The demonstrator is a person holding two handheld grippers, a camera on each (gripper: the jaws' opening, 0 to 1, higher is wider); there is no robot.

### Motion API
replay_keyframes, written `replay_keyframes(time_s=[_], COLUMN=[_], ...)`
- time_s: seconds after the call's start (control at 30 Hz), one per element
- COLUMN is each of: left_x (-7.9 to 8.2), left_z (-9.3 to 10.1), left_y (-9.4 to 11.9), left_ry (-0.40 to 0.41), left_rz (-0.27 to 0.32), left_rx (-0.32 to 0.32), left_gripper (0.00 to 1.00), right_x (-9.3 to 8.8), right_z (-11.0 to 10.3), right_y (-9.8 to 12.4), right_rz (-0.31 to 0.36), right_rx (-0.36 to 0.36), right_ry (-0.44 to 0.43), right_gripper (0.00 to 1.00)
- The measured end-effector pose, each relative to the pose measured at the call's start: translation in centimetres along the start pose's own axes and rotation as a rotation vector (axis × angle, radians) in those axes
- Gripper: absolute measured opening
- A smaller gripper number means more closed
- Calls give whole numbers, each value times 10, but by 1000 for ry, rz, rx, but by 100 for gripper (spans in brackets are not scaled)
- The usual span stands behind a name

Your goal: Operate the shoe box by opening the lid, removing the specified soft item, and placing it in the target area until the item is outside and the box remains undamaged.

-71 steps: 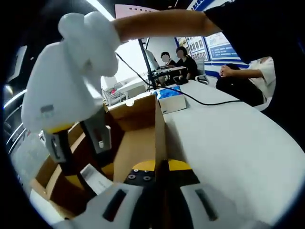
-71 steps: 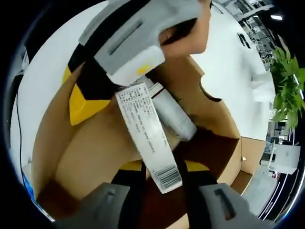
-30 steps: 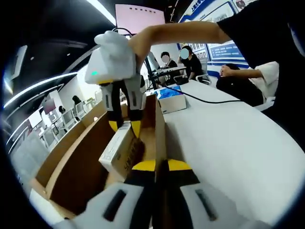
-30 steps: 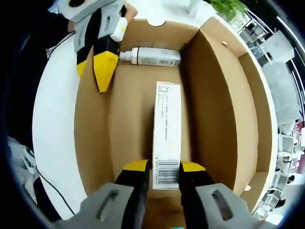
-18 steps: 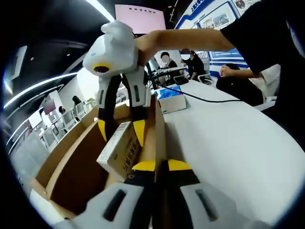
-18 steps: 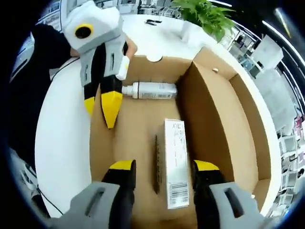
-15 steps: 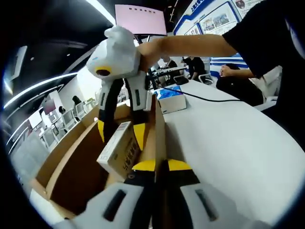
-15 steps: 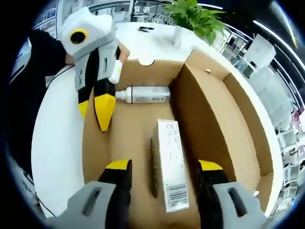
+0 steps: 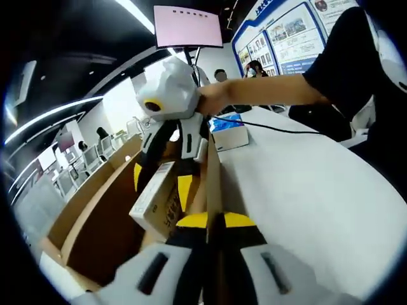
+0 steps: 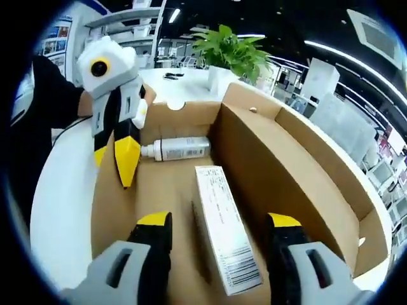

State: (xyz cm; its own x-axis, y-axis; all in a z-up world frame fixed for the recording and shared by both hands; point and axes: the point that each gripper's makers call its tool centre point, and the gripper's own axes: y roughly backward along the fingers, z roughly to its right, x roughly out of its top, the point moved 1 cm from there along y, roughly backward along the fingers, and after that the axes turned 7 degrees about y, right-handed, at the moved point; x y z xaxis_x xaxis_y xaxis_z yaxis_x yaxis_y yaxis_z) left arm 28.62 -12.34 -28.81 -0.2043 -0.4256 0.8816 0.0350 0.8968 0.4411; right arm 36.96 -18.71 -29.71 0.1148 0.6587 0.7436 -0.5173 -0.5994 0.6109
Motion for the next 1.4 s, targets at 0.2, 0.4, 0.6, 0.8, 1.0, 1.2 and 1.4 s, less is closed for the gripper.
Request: replay_keyframes(time_s=[0.2, 0.4, 0.6, 0.8, 1.0, 1.2, 1.4], left_x=[0, 0, 2, 1, 1, 1, 1], left_z=[-5, -8, -9, -9, -8, -8, -7], left_y=[-2, -3, -4, -5, -5, -5, -5], left_ry=[-1, -4, -16, -8, -10, -11, -11], left_rz=[-1, -2, 5, 1, 1, 2, 2], left_rx=[0, 5, 14, 6, 6, 5, 5], left_gripper=[5, 5, 6, 6, 6, 5, 6], right_x=[1, -4, -5, -7, -8, -8, -10], right_z=[3, 1, -2, -1, 1, 4, -1], right_y=[2, -4, -3, -4, -4, -4, -5], right_rz=[30, -16, -24, -33, -30, -26, -45], right_rx=[-9, -16, -5, 6, 8, 2, 16], right_ry=[-28, 16, 4, -1, -6, -23, -15], right_gripper=[60, 59, 56, 54, 52, 49, 42])
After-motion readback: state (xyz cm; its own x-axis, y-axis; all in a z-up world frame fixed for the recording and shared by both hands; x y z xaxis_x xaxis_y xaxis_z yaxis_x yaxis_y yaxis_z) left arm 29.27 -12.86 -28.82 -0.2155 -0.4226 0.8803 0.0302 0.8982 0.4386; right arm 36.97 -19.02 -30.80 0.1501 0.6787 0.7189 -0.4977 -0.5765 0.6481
